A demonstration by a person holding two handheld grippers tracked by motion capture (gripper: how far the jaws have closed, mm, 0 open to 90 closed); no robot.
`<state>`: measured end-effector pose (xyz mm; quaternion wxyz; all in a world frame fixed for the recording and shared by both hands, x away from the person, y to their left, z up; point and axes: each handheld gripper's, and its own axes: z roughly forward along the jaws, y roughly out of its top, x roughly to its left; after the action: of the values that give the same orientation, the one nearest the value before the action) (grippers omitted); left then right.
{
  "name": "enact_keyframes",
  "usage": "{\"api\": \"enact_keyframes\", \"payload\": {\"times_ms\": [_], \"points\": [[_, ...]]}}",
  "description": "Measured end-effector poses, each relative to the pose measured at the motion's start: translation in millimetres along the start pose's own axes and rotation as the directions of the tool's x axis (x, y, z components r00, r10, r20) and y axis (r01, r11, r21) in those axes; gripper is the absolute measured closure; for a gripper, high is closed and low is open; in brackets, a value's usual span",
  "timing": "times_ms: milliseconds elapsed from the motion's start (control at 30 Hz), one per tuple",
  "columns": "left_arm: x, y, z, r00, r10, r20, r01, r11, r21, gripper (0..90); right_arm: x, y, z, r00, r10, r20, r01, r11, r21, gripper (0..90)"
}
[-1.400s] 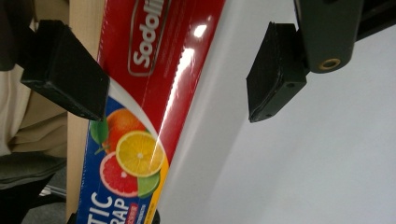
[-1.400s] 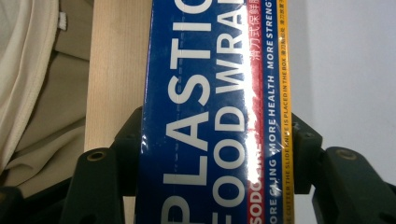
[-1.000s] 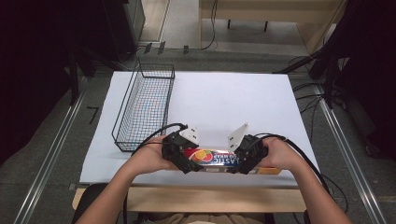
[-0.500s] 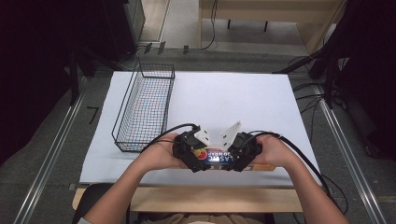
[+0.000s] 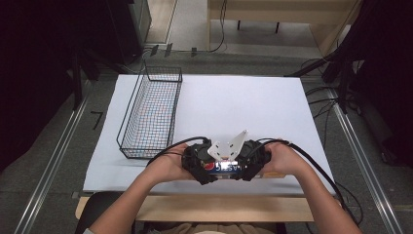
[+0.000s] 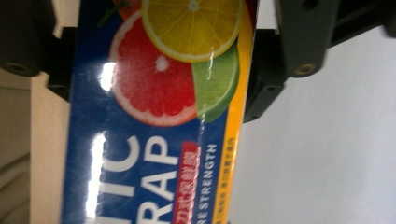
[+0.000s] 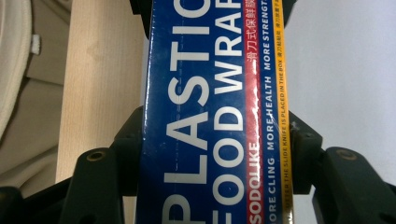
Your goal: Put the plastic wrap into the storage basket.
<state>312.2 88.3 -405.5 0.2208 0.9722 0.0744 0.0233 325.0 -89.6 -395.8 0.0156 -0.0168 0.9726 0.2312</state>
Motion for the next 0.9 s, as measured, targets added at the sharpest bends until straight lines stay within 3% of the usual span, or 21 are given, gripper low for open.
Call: {"api": "enact_keyframes", "payload": {"times_ms": [100, 200, 267, 433, 500, 600, 767, 833, 900], "points": [[-1.9, 1.2, -3.0, 1.0, 0.002, -0.002, -0.002, 1.0, -0.002, 38.0, 1.0, -0.5, -1.2, 0.9999, -0.013, -0.003, 0.013, 1.0, -0.011, 40.6], [-2.5, 0.0, -4.7, 0.9995, -0.007, 0.031, 0.007, 1.0, 0.005, 39.7, 0.3, -1.5, -0.6, 0.9994, -0.025, -0.024, 0.024, 0.999, -0.026, 40.4], [-4.2, -0.6, -5.9, 0.9995, -0.007, 0.029, 0.006, 0.9999, 0.009, 40.3, 0.5, -1.3, 0.3, 0.9988, -0.03, -0.039, 0.028, 0.999, -0.033, 40.2], [-6.9, -1.1, -9.0, 0.9998, 0.002, 0.018, -0.002, 1.0, 0.004, 40.6, 2.3, -1.0, -1.0, 0.9991, -0.03, -0.029, 0.028, 0.999, -0.042, 38.9], [-7.9, -1.5, -10.0, 0.9999, -0.002, 0.012, 0.002, 1.0, 0.004, 40.7, 6.2, -1.3, -6.2, 0.999, -0.044, -0.008, 0.043, 0.996, -0.08, 37.3], [-7.4, -1.7, -13.3, 0.9997, -0.02, 0.014, 0.02, 0.9997, -0.013, 40.8, 2.4, -2.0, -11.2, 0.9991, -0.013, -0.04, 0.009, 0.994, -0.106, 32.4], [-6.5, -4.9, -13.8, 0.9996, -0.027, 0.002, 0.027, 0.9996, 0.004, 40.6, 1.0, -7.4, -9.9, 1.0, 0.007, 0.006, -0.006, 0.994, -0.11, 24.8], [-5.9, -5.9, -14.6, 0.9994, -0.033, -0.007, 0.033, 0.9995, 0.003, 40.5, 0.0, -10.3, -11.9, 0.9991, 0.037, 0.023, -0.033, 0.99, -0.134, 22.8], [-3.8, -6.9, -17.3, 0.9986, -0.051, 0.012, 0.051, 0.9987, 0.0, 40.4, -2.1, -13.3, -14.8, 0.9977, 0.064, 0.023, -0.059, 0.987, -0.147, 22.8]]}}
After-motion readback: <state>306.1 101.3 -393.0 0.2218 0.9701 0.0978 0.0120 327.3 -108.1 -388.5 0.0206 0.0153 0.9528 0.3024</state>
